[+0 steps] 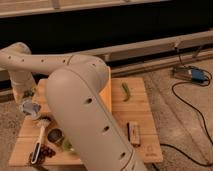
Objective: Wipe table surface with towel
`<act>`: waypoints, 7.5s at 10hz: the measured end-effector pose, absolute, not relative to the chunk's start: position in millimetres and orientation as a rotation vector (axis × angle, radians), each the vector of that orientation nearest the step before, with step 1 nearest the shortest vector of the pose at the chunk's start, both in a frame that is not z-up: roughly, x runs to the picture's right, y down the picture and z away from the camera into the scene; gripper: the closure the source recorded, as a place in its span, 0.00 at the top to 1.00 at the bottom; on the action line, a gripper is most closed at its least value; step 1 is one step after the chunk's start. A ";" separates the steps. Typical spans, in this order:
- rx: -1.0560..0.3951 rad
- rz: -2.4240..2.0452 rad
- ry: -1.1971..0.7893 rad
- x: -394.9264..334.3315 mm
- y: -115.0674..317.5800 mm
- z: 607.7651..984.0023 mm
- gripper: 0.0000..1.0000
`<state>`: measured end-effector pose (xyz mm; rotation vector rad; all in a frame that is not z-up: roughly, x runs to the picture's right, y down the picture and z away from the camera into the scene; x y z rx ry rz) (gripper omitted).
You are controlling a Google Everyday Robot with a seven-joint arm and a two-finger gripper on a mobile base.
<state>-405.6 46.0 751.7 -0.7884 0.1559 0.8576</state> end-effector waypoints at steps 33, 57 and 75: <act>-0.542 1.378 0.323 -120.3 -12.8 743.6 0.00; -0.505 1.777 0.724 101.8 45.1 834.6 0.00; -0.463 1.923 0.928 181.2 68.2 893.4 0.00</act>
